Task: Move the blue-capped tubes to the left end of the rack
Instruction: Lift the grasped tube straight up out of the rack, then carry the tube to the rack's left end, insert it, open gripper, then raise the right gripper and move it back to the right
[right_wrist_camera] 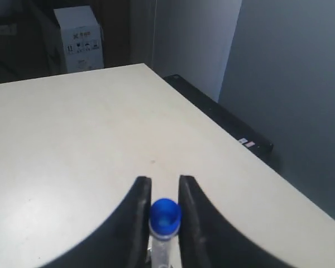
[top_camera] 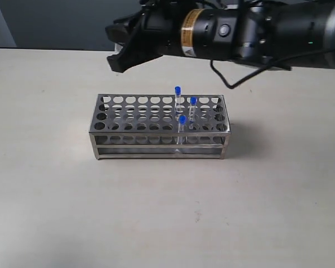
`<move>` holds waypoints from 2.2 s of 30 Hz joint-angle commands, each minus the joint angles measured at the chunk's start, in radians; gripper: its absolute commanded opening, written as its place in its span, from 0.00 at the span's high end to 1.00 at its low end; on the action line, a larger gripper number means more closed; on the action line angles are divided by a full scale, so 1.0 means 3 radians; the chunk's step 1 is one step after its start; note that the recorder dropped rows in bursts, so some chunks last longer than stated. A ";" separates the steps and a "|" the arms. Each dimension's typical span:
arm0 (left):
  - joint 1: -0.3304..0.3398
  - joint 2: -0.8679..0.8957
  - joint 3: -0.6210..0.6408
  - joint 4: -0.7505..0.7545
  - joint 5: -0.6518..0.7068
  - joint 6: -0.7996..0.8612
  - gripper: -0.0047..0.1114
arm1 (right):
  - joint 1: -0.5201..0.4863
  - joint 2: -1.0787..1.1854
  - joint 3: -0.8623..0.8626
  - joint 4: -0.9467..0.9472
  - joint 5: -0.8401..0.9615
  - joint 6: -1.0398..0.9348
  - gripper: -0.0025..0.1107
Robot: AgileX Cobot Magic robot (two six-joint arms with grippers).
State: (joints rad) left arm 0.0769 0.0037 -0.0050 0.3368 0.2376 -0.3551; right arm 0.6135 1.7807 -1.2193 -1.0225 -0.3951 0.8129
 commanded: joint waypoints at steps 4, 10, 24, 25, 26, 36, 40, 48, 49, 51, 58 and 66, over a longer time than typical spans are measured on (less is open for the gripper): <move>-0.0031 -0.0012 0.0011 -0.0009 -0.0018 -0.0006 0.96 | 0.0144 0.0699 -0.0537 -0.0251 0.0088 0.0338 0.98; -0.0031 -0.0012 0.0011 -0.0009 -0.0018 -0.0006 0.96 | 0.0219 0.0926 -0.0607 -0.0366 0.0247 0.0341 0.98; -0.0031 -0.0012 0.0011 -0.0009 -0.0018 -0.0006 0.96 | 0.0212 0.0980 -0.0742 -0.0581 0.0512 0.0328 0.98; -0.0031 -0.0012 0.0011 -0.0009 -0.0018 -0.0006 0.96 | 0.0212 0.0986 -0.0742 -0.0589 0.0512 0.0328 0.98; -0.0031 -0.0012 0.0011 -0.0009 -0.0018 -0.0006 0.96 | 0.0212 0.0993 -0.0742 -0.0596 0.0512 0.0335 0.98; -0.0031 -0.0012 0.0011 -0.0009 -0.0018 -0.0006 0.96 | 0.0212 0.1157 -0.0742 -0.0582 0.0216 0.0343 0.98; -0.0031 -0.0012 0.0011 -0.0009 -0.0018 -0.0006 0.96 | 0.0212 0.1235 -0.0742 -0.0509 0.0143 0.0343 0.94; -0.0031 -0.0012 0.0011 -0.0009 -0.0018 -0.0006 0.96 | 0.0207 0.1321 -0.0742 -0.0509 -0.0007 0.0343 0.64; -0.0031 -0.0012 0.0011 -0.0009 -0.0018 -0.0006 0.96 | 0.0207 0.1321 -0.0744 -0.0509 -0.0021 0.0343 0.62; -0.0031 -0.0012 0.0011 -0.0009 -0.0018 -0.0006 0.96 | 0.0207 0.1321 -0.0783 -0.0517 -0.0021 0.0343 0.58; -0.0031 -0.0012 0.0011 -0.0009 -0.0018 -0.0006 0.96 | 0.0207 0.1222 -0.1005 -0.0517 0.0187 0.0479 0.48; -0.0031 -0.0012 0.0011 -0.0009 -0.0018 -0.0006 0.96 | 0.0207 0.0845 -0.0991 -0.0511 0.1534 0.0495 0.48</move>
State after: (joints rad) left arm 0.0769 0.0037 -0.0050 0.3368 0.2376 -0.3551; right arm 0.6798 2.0884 -1.5160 -1.1776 -0.1341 0.9561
